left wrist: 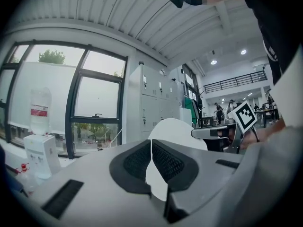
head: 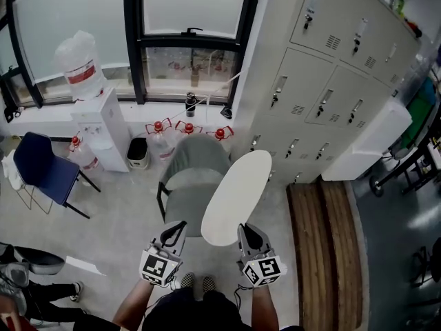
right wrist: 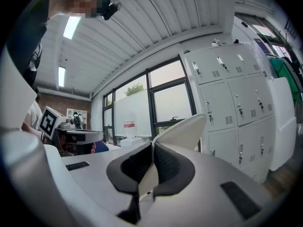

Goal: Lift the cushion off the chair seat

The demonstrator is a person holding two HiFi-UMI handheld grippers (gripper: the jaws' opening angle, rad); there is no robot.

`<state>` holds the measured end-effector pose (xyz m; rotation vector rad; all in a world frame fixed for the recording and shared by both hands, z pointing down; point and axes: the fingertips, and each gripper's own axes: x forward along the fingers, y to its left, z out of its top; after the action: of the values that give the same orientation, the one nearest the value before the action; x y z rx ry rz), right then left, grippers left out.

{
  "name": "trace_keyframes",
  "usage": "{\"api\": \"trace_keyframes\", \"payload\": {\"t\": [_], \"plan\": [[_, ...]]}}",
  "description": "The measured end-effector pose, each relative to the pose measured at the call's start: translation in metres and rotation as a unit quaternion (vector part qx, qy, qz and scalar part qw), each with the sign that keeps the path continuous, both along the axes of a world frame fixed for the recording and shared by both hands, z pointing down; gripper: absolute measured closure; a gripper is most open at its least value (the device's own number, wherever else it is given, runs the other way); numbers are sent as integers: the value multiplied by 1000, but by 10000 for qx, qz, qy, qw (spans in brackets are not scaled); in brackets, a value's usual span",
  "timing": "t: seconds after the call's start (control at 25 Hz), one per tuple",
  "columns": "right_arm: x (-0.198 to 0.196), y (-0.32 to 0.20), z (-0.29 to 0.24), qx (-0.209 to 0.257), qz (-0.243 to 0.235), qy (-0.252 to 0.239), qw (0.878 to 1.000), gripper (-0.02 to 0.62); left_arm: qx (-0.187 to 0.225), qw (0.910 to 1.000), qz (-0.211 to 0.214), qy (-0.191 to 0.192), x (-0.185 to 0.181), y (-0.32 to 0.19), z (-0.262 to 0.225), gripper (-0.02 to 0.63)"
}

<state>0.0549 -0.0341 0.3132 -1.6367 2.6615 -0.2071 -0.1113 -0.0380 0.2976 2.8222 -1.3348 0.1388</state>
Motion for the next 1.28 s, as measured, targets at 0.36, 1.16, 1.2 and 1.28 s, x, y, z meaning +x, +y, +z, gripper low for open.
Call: {"api": "trace_keyframes", "payload": {"t": [0.36,1.16,1.2,1.28], "plan": [[-2,18,-21,178,50,59,9998,557,139,9998,-134,106,-14,12,-20,583],[-21,17,-23,400,-78,81,9991,557,260,9994,-207,104,-25,5,-27,583],[-22,16,-23,403,-82,92,9991,557,273,9993,-210,137,-25,4,-27,583],[-22,14,-21,390,-69,120,9991,557,228,9995,-190,78,-25,2,-24,583]]}}
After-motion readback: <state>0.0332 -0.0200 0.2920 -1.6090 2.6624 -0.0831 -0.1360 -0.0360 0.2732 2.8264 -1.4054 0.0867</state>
